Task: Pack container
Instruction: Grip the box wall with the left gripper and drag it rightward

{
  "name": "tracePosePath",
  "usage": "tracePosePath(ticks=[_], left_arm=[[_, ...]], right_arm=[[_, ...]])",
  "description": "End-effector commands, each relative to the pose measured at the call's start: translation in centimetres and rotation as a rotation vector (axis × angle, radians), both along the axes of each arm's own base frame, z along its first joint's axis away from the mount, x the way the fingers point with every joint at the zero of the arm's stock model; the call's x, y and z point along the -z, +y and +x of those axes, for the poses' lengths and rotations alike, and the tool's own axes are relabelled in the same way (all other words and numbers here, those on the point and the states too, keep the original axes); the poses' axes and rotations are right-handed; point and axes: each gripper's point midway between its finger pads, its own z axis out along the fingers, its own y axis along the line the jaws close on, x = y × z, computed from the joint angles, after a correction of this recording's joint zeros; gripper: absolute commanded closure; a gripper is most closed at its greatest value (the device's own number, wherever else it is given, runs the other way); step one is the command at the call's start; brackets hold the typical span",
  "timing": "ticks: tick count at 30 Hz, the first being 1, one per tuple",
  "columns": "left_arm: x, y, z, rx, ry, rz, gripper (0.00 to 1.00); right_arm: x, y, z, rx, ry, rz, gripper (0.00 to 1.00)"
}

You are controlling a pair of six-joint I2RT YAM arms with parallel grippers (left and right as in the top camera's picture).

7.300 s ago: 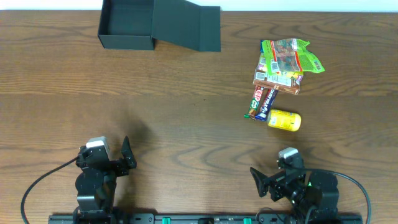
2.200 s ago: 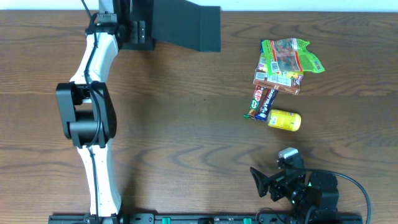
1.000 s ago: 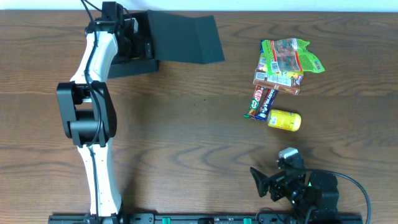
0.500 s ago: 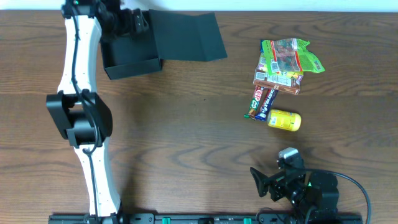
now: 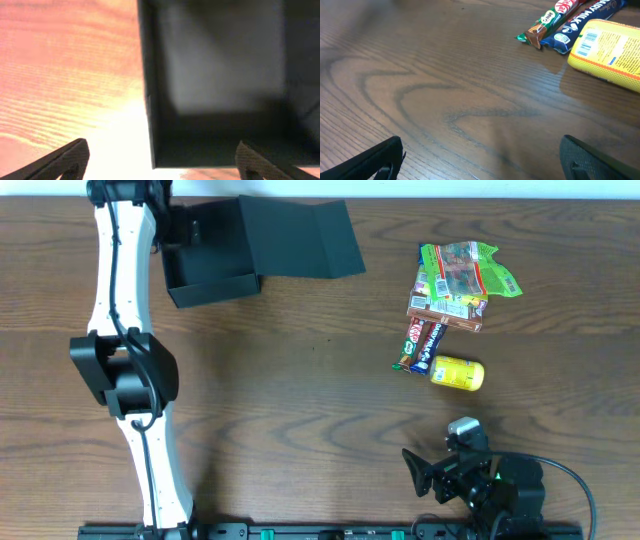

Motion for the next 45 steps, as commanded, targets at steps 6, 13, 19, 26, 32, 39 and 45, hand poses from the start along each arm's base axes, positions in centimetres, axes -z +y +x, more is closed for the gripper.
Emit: tracePosePath(ticks=[6,13,19,26,32,39,45], left_arm=[[5.1,1.6,-2.3,-0.034,0.129,0.022,0.10],[8.4,1.5,-3.2,-0.118,0.161,-0.007,0.32],[10.0,0.8,-4.6,-0.163,0.209,-0.055,0.68],[10.2,-2.1,-6.2,-0.171,0.284,-0.144,0.94],[10.2,-5.2,-8.3,-0.179,0.370,-0.137,0.94],[10.0,-9.3,-11.2,-0.318,0.473,-0.175,0.94],[9.8,-11.9,-12.4,-0.433,0.508,-0.208,0.94]], right_arm=[[0.2,0.2,-0.1,-0.005,0.007,0.009,0.01],[0.2,0.2,-0.1,-0.005,0.007,0.009,0.01],[0.2,0.2,-0.1,-0.005,0.007,0.009,0.01],[0.2,0.2,-0.1,-0.005,0.007,0.009,0.01],[0.2,0.2,-0.1,-0.005,0.007,0.009,0.01],[0.2,0.2,-0.1,-0.005,0.007,0.009,0.01],[0.2,0.2,-0.1,-0.005,0.007,0.009,0.01]])
